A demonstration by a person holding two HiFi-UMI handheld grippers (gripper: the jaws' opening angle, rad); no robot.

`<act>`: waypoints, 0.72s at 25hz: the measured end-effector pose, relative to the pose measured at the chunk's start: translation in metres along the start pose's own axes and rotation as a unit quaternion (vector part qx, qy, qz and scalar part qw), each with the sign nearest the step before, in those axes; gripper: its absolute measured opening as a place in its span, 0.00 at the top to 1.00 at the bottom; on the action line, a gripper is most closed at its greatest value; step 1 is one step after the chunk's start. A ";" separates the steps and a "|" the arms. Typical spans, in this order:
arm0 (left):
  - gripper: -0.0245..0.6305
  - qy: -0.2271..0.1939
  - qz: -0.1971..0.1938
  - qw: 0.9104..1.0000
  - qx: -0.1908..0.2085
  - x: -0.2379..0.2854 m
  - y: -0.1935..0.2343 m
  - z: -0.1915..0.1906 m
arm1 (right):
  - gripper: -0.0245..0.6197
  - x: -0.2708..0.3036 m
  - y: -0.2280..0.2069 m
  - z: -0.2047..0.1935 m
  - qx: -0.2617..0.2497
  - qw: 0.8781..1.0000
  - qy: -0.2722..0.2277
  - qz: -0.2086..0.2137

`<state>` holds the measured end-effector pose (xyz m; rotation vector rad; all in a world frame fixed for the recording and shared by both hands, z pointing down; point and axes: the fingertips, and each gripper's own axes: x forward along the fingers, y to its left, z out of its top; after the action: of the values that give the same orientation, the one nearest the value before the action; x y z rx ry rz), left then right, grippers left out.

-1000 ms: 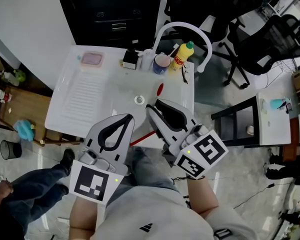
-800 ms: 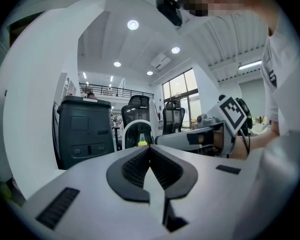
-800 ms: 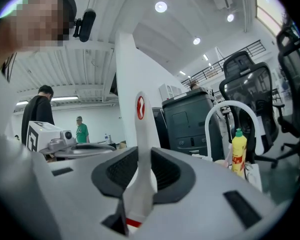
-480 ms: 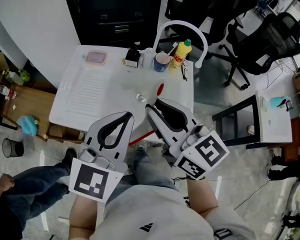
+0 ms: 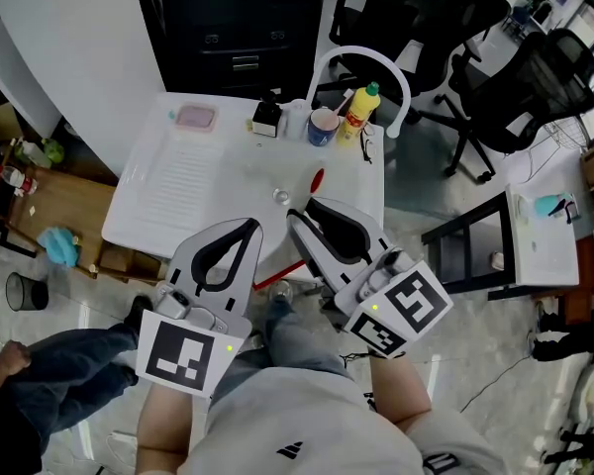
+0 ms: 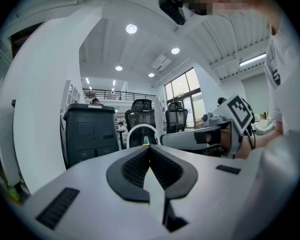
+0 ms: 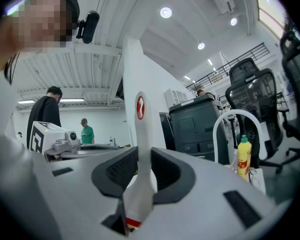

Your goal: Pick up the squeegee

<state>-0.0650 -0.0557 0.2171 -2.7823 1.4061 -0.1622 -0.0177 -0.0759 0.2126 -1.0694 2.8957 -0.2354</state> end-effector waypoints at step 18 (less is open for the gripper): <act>0.94 -0.006 0.007 1.000 -0.006 -0.003 0.004 0.005 | 0.82 0.000 0.003 0.004 -0.004 1.000 -0.004 0.001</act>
<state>-0.0697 -0.0560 0.2120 -2.7767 1.4283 -0.1381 -0.0190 -0.0742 0.2084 -1.0657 2.8933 -0.2206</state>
